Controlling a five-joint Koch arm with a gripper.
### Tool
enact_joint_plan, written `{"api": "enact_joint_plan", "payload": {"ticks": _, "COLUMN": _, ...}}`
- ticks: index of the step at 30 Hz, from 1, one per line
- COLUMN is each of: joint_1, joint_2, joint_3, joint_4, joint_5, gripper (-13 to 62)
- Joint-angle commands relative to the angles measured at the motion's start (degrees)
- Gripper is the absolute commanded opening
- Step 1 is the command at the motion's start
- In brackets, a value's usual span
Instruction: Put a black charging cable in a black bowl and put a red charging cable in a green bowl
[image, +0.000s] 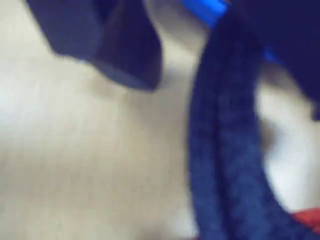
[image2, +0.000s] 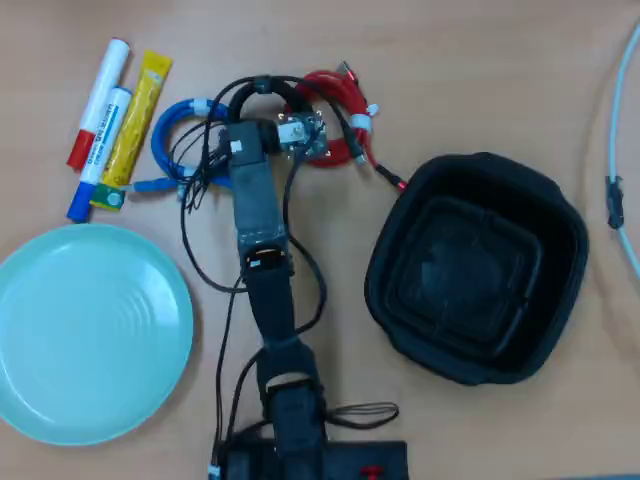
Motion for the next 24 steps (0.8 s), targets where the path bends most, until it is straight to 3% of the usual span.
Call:
{"api": "enact_joint_plan", "payload": {"ticks": 1, "joint_1": 0.1, "joint_2": 1.0, "joint_3": -4.2, "joint_4": 2.5, "joint_5": -0.8, "gripper": 4.5}}
{"api": "enact_joint_plan", "payload": {"ticks": 2, "joint_1": 0.1, "joint_2": 1.1, "joint_3": -4.2, "joint_4": 3.1, "joint_5": -0.8, "gripper": -6.7}}
{"api": "enact_joint_plan", "payload": {"ticks": 3, "joint_1": 0.1, "joint_2": 1.1, "joint_3": -4.2, "joint_4": 3.6, "joint_5": -0.8, "gripper": -11.3}}
{"api": "enact_joint_plan", "payload": {"ticks": 5, "joint_1": 0.1, "joint_2": 1.1, "joint_3": -4.2, "joint_4": 3.8, "joint_5": -0.8, "gripper": -2.5}}
{"api": "enact_joint_plan", "payload": {"ticks": 6, "joint_1": 0.0, "joint_2": 1.1, "joint_3": -4.1, "joint_4": 3.8, "joint_5": -0.8, "gripper": -2.1}}
{"api": "enact_joint_plan", "payload": {"ticks": 9, "joint_1": -0.5, "joint_2": 1.1, "joint_3": -4.1, "joint_4": 4.4, "joint_5": -0.9, "gripper": -8.2}}
{"api": "enact_joint_plan", "payload": {"ticks": 24, "joint_1": -3.9, "joint_2": 26.5, "joint_3": -3.4, "joint_4": 15.0, "joint_5": -4.7, "gripper": -7.9}}
